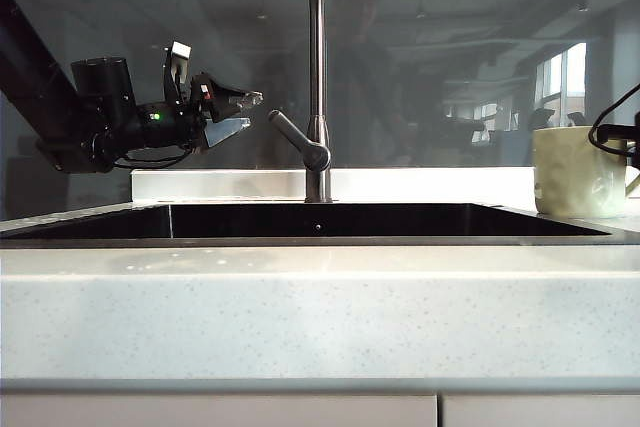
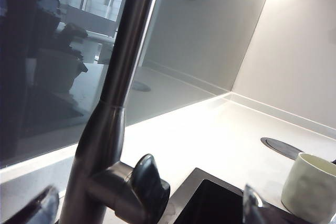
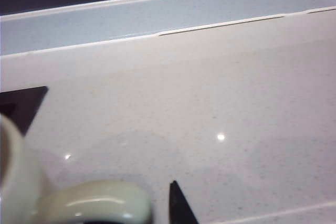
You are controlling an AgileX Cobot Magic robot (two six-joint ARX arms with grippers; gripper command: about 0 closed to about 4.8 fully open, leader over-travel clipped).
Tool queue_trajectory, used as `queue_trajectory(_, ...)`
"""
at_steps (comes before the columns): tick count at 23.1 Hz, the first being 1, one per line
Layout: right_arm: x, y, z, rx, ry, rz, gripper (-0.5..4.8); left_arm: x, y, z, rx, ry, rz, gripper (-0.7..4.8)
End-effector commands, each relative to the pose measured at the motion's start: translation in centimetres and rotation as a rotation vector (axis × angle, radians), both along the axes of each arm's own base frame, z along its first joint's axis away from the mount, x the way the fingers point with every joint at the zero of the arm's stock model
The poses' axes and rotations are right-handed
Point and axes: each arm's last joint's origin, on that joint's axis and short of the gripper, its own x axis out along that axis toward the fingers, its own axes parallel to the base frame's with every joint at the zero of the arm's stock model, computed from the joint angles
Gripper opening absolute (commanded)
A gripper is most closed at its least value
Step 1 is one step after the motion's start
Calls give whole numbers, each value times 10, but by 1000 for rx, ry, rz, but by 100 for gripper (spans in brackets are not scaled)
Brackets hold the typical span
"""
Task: Pick up the mug next to the sink, go to the faucet to get some water, pour the water into the sink, and finally put the mug back to its place.
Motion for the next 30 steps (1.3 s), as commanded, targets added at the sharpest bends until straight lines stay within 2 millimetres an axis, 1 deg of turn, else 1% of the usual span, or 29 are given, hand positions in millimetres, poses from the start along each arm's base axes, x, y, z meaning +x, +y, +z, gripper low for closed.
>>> queue_trajectory(1, 0, -4, 5, -1, -25, -17, 128, -1, 1, 5, -1, -18, -3, 479)
queue_trajectory(6, -3, -7, 7, 3, 2, -29, 127, -1, 1, 5, -1, -19, -2, 479)
queue_trajectory(8, -6, -7, 10, 8, 23, -27, 127, -1, 1, 5, -1, -18, -2, 479)
queue_trajectory(13, -10, -6, 18, 4, 0, -22, 127, -1, 1, 5, -1, -18, -3, 479)
queue_trajectory(18, -12, -5, 16, 12, 42, -21, 127, -1, 1, 5, -1, -18, -3, 479)
queue_trajectory(23, -13, -4, 15, 28, 71, 30, 127, -1, 1, 5, 0, -18, -6, 479)
queue_trajectory(27, -17, -2, 21, 32, 79, 43, 127, -1, 1, 5, 2, -18, -9, 479)
queue_trajectory(29, -21, -2, 27, 32, 77, 43, 127, -1, 1, 5, 2, -18, -9, 479)
queue_trajectory(30, -25, -1, 34, 31, 75, 43, 127, -1, 1, 5, 2, -17, -10, 479)
